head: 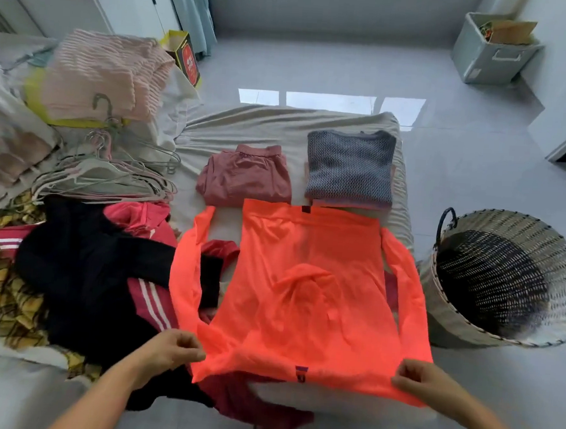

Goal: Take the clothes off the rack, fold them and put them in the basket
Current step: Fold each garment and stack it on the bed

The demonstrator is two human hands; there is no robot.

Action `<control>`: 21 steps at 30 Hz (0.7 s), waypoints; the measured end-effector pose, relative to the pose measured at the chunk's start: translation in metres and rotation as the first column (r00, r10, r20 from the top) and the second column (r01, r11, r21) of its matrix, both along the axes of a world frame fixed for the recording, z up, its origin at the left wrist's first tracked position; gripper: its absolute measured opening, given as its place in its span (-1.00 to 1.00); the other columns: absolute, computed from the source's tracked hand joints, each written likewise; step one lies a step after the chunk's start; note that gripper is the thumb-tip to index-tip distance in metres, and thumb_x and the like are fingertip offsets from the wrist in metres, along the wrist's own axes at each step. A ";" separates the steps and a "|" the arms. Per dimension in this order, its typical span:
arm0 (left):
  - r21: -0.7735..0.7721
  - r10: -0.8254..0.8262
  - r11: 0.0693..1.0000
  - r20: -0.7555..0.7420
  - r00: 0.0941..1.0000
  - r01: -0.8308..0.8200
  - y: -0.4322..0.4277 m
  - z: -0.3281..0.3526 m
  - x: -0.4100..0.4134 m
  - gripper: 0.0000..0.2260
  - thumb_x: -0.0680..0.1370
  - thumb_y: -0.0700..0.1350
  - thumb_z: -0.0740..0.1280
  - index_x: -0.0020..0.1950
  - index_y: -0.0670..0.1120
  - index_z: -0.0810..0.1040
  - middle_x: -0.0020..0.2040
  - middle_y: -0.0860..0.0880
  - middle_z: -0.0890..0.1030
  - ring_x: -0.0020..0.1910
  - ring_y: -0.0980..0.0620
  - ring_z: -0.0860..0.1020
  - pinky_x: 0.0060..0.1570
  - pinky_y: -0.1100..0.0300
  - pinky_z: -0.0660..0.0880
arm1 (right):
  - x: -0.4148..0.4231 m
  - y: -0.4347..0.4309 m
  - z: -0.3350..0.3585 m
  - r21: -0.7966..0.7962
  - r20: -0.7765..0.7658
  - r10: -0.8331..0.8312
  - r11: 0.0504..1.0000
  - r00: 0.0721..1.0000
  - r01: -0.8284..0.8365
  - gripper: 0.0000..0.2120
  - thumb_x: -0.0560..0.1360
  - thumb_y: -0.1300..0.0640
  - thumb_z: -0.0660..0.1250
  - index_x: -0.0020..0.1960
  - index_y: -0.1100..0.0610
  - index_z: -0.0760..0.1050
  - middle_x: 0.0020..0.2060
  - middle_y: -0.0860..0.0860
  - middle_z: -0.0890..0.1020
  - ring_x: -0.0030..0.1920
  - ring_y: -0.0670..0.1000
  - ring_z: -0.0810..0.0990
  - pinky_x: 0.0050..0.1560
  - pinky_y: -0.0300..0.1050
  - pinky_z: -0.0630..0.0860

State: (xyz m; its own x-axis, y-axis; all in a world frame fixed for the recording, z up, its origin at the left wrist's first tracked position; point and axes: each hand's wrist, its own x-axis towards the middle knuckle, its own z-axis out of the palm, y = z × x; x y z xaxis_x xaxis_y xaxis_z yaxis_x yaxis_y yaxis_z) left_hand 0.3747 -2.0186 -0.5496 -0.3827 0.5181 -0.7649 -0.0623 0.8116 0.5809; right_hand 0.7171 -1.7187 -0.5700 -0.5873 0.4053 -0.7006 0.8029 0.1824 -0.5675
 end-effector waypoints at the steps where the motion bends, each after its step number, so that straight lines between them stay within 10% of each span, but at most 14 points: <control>1: -0.030 0.013 0.999 0.010 1.000 -0.013 -0.005 -0.014 0.003 -0.89 0.44 -0.22 0.44 -0.28 -0.12 0.57 -0.40 -0.01 0.45 -0.46 0.15 0.32 -0.42 0.31 0.25 | 0.005 -0.006 -0.017 -0.013 0.047 0.030 0.999 0.998 -0.030 -0.79 0.47 0.10 0.37 -0.32 0.05 0.45 -0.50 -0.13 0.42 -0.46 -0.25 0.34 -0.30 -0.31 0.30; 5: -0.067 0.085 0.994 0.036 0.996 -0.082 -0.003 -0.058 0.013 -0.88 0.49 -0.23 0.38 -0.26 -0.16 0.54 -0.48 0.04 0.41 -0.49 0.14 0.31 -0.45 0.30 0.23 | 0.009 -0.024 -0.068 -0.019 0.175 0.155 0.988 0.972 -0.154 -0.63 0.46 0.09 0.34 -0.39 -0.34 0.47 -0.46 -0.31 0.54 -0.34 -0.33 0.49 -0.23 -0.39 0.32; 14: 0.039 0.006 0.999 -0.289 0.957 0.006 0.103 -0.121 0.048 -0.79 0.47 -0.16 0.39 -0.29 -0.01 0.41 -0.33 0.03 0.49 -0.31 0.04 0.46 -0.23 0.18 0.36 | -0.087 -0.021 -0.116 0.240 0.031 -0.032 0.971 0.999 0.023 -0.87 0.51 0.19 0.31 -0.20 0.08 0.43 -0.27 0.01 0.50 -0.15 -0.03 0.46 -0.21 -0.18 0.20; 21: -0.138 -0.282 0.959 -0.529 0.800 0.247 0.161 -0.146 0.035 -0.71 0.53 0.00 0.30 0.21 -0.06 0.41 0.13 -0.04 0.48 0.17 -0.04 0.46 0.08 0.08 0.39 | -0.163 -0.011 -0.142 0.298 -0.054 -0.256 0.918 0.965 0.260 -0.83 0.46 0.31 0.32 0.04 0.29 0.55 -0.01 0.20 0.60 0.06 0.14 0.54 -0.02 -0.14 0.31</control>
State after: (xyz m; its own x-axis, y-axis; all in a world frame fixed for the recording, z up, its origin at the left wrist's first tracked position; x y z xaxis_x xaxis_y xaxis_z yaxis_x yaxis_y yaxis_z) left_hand 0.4097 -1.8579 -0.6954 -0.5967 0.6204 -0.5090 0.4678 0.7842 0.4076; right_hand 0.5538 -1.7299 -0.7115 -0.4429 0.7341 -0.5147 0.8374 0.1336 -0.5300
